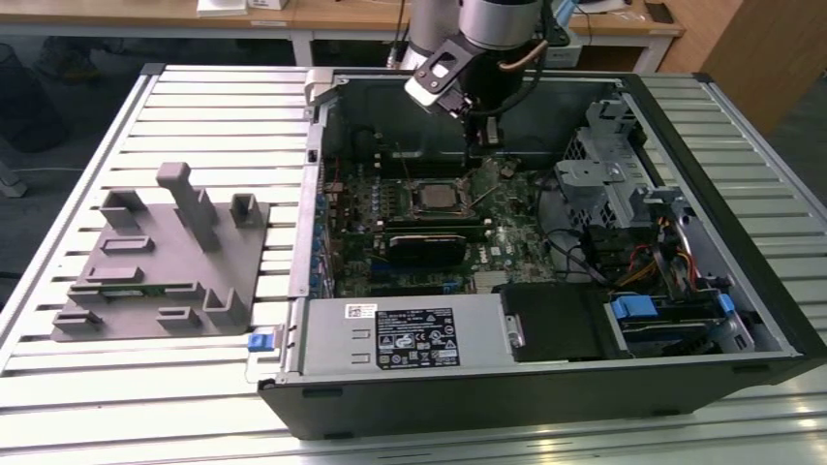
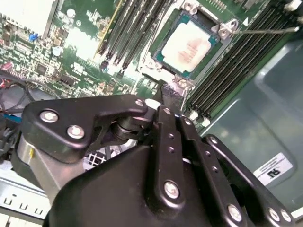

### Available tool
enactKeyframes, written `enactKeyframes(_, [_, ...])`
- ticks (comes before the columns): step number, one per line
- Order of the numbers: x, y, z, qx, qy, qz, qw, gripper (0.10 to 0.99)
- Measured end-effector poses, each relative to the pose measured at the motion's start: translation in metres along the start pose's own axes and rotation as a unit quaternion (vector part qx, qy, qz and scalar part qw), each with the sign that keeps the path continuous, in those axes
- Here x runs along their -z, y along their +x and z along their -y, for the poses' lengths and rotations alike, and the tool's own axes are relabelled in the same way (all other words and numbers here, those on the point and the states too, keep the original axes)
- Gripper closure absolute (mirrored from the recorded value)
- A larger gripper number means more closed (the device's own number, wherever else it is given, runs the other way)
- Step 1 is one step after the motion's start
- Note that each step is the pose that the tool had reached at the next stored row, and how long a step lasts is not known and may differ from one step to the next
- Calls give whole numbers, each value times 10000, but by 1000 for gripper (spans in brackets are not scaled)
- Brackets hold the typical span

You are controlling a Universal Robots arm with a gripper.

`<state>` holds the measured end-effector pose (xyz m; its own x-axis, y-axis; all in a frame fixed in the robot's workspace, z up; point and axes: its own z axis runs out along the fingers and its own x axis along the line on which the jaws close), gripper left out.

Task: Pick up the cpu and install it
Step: 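Close the cpu cover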

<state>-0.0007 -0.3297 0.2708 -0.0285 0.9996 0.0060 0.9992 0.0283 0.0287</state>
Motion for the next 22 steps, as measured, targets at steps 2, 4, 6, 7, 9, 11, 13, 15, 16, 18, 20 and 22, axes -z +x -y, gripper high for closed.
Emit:
enactKeyframes(2, [-22, -1, -25, 0, 2, 0, 10000, 980])
enactKeyframes(4, [-32, -2, -65, 1, 3, 1, 10000, 980])
enactKeyframes(6, [-38, -4, -112, 2, 3, -1, 10000, 980])
enactKeyframes(7, [-40, -4, -131, 2, 4, 0, 10000, 980])
enactKeyframes(9, [-43, -2, -151, 2, 4, -1, 10000, 980])
enactKeyframes(11, [-46, 7, -174, -6, 3, 1, 10000, 980])
enactKeyframes(13, [-49, 20, -196, -24, 4, 4, 10000, 980])
enactKeyframes(15, [-50, 36, -209, -59, 4, 13, 10000, 980])
enactKeyframes(16, [-51, 45, -216, -77, 4, 16, 10000, 980])
enactKeyframes(18, [-54, 63, -230, -117, 4, 21, 9999, 980])
enactKeyframes(20, [-56, 72, -249, -148, 3, 24, 9999, 980])
enactKeyframes(22, [-58, 75, -270, -168, 3, 27, 9999, 980])
